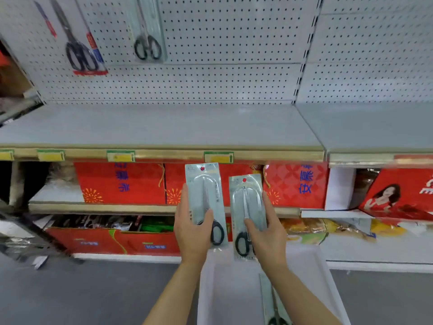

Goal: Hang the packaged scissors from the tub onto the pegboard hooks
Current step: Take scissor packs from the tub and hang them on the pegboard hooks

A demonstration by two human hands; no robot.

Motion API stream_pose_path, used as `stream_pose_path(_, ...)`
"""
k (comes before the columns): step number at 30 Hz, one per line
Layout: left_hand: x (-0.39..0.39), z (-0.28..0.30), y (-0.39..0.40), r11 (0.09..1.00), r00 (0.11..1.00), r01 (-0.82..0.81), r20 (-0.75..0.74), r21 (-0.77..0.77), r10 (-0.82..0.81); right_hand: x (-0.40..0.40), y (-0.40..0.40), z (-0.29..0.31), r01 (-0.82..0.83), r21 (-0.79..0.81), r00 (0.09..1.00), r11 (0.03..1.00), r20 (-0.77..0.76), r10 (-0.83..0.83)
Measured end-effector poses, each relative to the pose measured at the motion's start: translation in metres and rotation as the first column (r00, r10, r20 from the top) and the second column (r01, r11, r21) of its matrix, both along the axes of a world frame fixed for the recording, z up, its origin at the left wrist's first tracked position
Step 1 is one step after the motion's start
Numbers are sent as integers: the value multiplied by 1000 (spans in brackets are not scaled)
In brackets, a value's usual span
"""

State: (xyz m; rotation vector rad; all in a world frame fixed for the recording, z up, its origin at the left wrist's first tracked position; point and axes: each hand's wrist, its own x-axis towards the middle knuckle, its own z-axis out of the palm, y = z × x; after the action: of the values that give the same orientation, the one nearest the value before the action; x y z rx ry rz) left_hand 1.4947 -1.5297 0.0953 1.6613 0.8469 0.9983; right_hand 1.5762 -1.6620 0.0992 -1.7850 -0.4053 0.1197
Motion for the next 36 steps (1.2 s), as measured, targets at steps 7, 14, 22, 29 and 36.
stream_pose_path(7, -1, 93, 39, 989, 992, -69, 118, 131, 54, 6, 29, 97, -33, 181, 995, 983, 103, 14)
stream_pose_path(14, -14, 155, 62, 986, 982, -90, 178, 138, 65, 1, 66, 160, -15, 228, 988, 973, 150, -20)
stream_pose_path(22, 0, 206, 121, 974, 972, -106, 227, 201, 59, 3, 120, 208, -18, 301, 977, 953, 208, -47)
stream_pose_path(29, 33, 254, 189, 973, 959, -29, 279, 230, -37, 14, 186, 246, 33, 373, 967, 927, 223, -124)
stream_pose_path(36, 65, 290, 240, 964, 954, 31, 281, 265, -108, 21, 228, 263, 32, 392, 961, 919, 240, -136)
